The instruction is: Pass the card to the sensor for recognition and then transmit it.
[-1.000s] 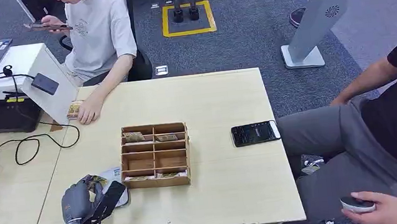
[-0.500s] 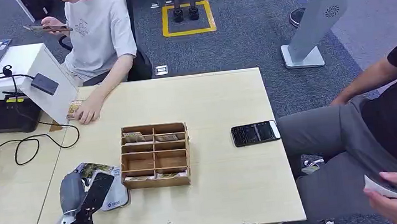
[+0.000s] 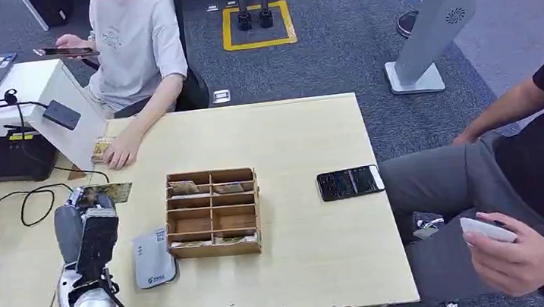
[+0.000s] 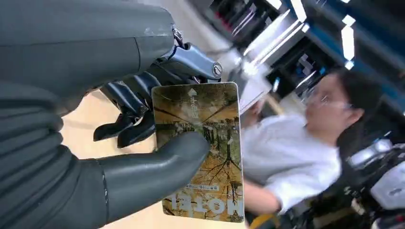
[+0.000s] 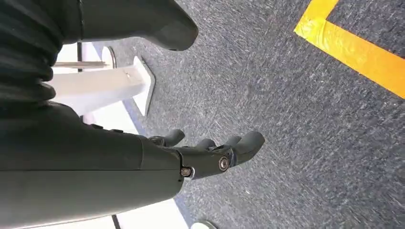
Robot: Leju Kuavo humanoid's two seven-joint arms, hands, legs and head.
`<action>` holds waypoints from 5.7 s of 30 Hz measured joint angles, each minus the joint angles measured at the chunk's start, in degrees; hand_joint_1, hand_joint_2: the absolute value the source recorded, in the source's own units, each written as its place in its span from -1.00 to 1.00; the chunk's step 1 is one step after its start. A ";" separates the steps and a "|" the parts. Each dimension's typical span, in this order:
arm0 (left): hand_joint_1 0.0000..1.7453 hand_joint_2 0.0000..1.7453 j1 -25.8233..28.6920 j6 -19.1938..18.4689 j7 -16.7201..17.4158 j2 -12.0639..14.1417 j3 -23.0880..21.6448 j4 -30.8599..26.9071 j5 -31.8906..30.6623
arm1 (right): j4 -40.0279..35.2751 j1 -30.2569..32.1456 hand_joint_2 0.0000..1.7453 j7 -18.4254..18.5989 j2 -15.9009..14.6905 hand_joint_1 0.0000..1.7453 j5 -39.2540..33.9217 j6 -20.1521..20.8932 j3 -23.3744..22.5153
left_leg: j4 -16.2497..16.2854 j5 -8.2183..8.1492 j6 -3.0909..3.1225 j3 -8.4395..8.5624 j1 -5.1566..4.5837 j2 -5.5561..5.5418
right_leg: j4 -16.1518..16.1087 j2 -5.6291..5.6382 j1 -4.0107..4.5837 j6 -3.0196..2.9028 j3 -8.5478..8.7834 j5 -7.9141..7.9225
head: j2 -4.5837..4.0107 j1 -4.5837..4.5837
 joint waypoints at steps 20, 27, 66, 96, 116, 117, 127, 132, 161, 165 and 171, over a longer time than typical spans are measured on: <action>1.00 1.00 -9.28 11.73 -6.38 2.27 0.00 9.05 -21.30 | -0.66 -1.32 1.00 -0.02 0.07 -1.00 2.38 1.51 0.48 | 0.01 0.01 -0.02 -0.01 -0.01 0.01 | 0.00 0.02 0.00 0.01 -0.03 0.00 | -0.02 0.00; 1.00 1.00 -9.60 11.73 -6.40 2.23 0.00 9.53 -21.72 | -0.66 -1.30 1.00 -0.02 0.07 -1.00 2.38 1.70 0.48 | 0.01 0.01 -0.02 -0.01 0.00 0.01 | 0.00 0.02 0.00 0.01 -0.03 0.00 | -0.02 0.00; -1.00 1.00 -5.20 -16.52 -3.61 8.22 -8.22 0.86 -4.93 | -0.63 -0.65 1.00 -0.83 -0.48 -1.00 1.11 0.79 -0.63 | 0.01 -0.04 0.01 -0.01 0.00 0.28 | 0.00 0.30 0.00 0.01 -0.09 0.00 | -0.02 0.00; -1.00 1.00 1.98 -16.79 8.24 19.52 -34.77 -14.01 -30.81 | -0.66 -0.61 1.00 -0.24 -0.72 -1.00 1.18 0.57 -4.35 | 0.01 -0.09 0.03 -0.09 -0.02 0.19 | -0.01 0.23 -0.01 0.02 -0.15 -0.03 | -0.02 0.02; -1.00 1.00 2.03 -16.88 8.85 21.26 -34.71 -9.38 -29.92 | -0.66 -0.48 1.00 -0.57 -0.72 -1.00 1.31 0.44 -5.33 | 0.01 -0.09 0.03 -0.09 -0.01 0.18 | -0.01 0.22 -0.01 0.02 -0.15 -0.03 | -0.02 0.02; -1.00 1.00 2.04 -16.92 8.90 21.38 -34.62 -9.05 -29.81 | -0.66 -0.47 1.00 -0.59 -0.72 -1.00 1.31 0.44 -5.36 | 0.01 -0.09 0.03 -0.09 -0.01 0.18 | -0.01 0.22 -0.01 0.02 -0.15 -0.03 | -0.02 0.00; -1.00 1.00 2.44 -16.92 8.98 21.42 -33.27 -7.34 -29.44 | -0.66 -0.46 1.00 -0.77 -0.72 -1.00 1.83 0.26 -5.35 | 0.01 -0.09 0.03 -0.10 -0.02 0.18 | -0.01 0.22 -0.01 0.02 -0.15 -0.03 | -0.02 0.00; -1.00 1.00 2.65 -16.92 8.98 21.16 -32.48 -6.60 -29.41 | -0.66 -0.45 1.00 -0.83 -0.72 -1.00 2.21 0.11 -5.35 | 0.01 -0.09 0.03 -0.10 -0.02 0.18 | -0.01 0.22 -0.01 0.02 -0.15 -0.03 | 0.00 0.00; -1.00 1.00 3.50 -14.56 9.99 16.85 -31.19 -2.88 -30.16 | -0.66 -0.50 1.00 -0.94 -0.72 -1.00 3.15 0.09 -5.40 | 0.01 -0.09 0.03 -0.10 -0.01 0.18 | -0.01 0.22 -0.01 0.02 -0.15 -0.03 | -0.02 0.02; -1.00 1.00 3.62 -13.93 10.16 16.46 -30.97 -2.45 -30.72 | -0.66 -0.50 1.00 -1.01 -0.72 -1.00 3.39 0.09 -5.42 | 0.01 -0.09 0.03 -0.10 -0.01 0.18 | -0.01 0.22 -0.01 0.02 -0.15 -0.03 | -0.02 0.00; 0.98 1.00 3.64 -13.58 11.41 16.00 -30.78 -2.19 -31.56 | -0.66 -0.50 1.00 -1.47 -0.72 -1.00 3.39 -0.02 -5.59 | 0.01 -0.09 0.03 -0.10 -0.01 0.18 | -0.01 0.22 -0.01 0.02 -0.15 -0.03 | -0.02 0.02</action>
